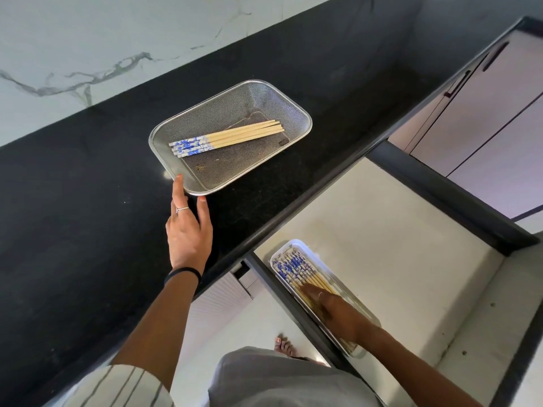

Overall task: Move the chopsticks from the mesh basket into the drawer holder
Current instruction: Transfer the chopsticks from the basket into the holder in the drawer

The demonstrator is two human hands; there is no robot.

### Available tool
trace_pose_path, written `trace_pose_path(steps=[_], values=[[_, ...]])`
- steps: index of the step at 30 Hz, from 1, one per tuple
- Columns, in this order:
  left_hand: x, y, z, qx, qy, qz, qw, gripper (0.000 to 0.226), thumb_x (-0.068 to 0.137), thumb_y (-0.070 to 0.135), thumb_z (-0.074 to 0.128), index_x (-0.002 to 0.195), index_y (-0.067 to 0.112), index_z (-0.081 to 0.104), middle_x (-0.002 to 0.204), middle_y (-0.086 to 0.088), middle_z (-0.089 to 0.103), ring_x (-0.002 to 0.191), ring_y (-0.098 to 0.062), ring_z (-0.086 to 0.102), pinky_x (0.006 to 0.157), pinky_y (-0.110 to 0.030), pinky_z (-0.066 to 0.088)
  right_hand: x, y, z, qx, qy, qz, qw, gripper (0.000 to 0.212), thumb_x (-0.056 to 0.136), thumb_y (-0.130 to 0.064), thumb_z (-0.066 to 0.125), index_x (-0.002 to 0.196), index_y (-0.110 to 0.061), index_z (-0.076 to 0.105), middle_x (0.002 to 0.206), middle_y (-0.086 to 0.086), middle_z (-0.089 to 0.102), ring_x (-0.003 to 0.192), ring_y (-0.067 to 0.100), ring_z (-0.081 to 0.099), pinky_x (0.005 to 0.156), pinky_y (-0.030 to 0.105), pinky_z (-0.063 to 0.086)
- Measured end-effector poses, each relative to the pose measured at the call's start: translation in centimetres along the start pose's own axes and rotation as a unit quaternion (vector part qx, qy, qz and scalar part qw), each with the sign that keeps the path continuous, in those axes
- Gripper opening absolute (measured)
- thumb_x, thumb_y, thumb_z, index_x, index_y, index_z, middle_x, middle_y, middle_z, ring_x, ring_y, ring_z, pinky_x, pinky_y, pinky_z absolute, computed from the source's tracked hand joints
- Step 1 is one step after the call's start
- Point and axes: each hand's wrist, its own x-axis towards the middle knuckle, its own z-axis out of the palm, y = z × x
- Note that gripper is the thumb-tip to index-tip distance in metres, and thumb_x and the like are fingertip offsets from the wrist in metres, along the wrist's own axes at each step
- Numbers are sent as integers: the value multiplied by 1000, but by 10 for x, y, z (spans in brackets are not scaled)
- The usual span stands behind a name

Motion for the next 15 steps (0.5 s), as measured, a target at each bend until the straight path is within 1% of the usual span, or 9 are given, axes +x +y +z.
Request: trace_pose_path(steps=[1, 2, 3, 4, 5, 7, 11, 13, 15], values=[[0, -1, 0, -3, 2, 5, 1000, 53, 103, 35, 38, 149, 39, 12, 152, -7, 40, 134, -28, 47, 106, -60, 39, 0, 0, -3, 15, 19, 6, 1000, 52, 92, -6, 49, 141, -24, 41, 142, 5, 49, 131, 23, 46, 109, 24, 34], [0, 0, 1, -8, 5, 9, 1000, 53, 103, 34, 39, 149, 37, 14, 153, -5, 38, 133, -27, 47, 106, -60, 39, -1, -3, -9, 31, 47, 7, 998, 47, 93, -7, 50, 137, -23, 47, 140, 2, 52, 130, 19, 49, 109, 18, 33], [0, 1, 0, -11, 9, 13, 1000, 53, 103, 34, 39, 150, 36, 15, 154, -3, 36, 132, -27, 48, 105, -59, 40, -1, -4, -16, 34, 70, 2, 997, 44, 92, -4, 51, 133, -21, 53, 137, -1, 55, 127, 16, 52, 106, 10, 31], [-1, 1, 0, -13, 12, 15, 1000, 52, 103, 33, 39, 150, 35, 16, 155, -2, 33, 132, -26, 48, 104, -59, 40, 0, -6, -26, 31, 85, -1, 996, 41, 91, 0, 52, 127, -18, 59, 132, -2, 59, 123, 15, 56, 102, 5, 31], [0, 1, 0, -17, 13, 14, 1000, 52, 103, 33, 39, 149, 34, 17, 156, -2, 31, 132, -26, 47, 103, -59, 41, 0, -10, -38, 29, 101, -3, 995, 39, 90, 4, 51, 122, -15, 63, 128, 0, 62, 120, 17, 59, 99, 5, 33], [-1, 2, -1, -18, 10, 18, 1000, 52, 103, 33, 39, 150, 34, 17, 158, -1, 28, 134, -27, 45, 102, -60, 42, 3, -17, -64, -7, 148, -21, 989, 36, 89, 7, 50, 114, -11, 68, 128, 7, 63, 116, 21, 62, 98, 10, 35], [0, 3, -2, -19, 3, 23, 1000, 55, 102, 34, 40, 152, 30, 16, 161, 0, 19, 134, -29, 46, 100, -61, 44, 11, -53, -122, -22, 257, -66, 964, 29, 90, 5, 52, 110, -7, 70, 131, 12, 59, 106, 26, 65, 94, 24, 45], [-1, 3, -3, -18, 1, 29, 999, 58, 102, 33, 41, 154, 27, 15, 163, 3, 14, 134, -28, 46, 100, -61, 44, 17, -79, -148, -38, 294, -97, 950, 26, 92, 1, 53, 111, -7, 68, 132, 12, 58, 108, 22, 63, 96, 23, 43], [-1, 3, -4, -17, 1, 31, 999, 60, 102, 34, 41, 155, 26, 14, 164, 5, 11, 134, -27, 46, 101, -60, 43, 29, -105, -169, -44, 323, -140, 935, 24, 92, -1, 54, 111, -6, 67, 133, 14, 56, 104, 17, 60, 93, 16, 38]])
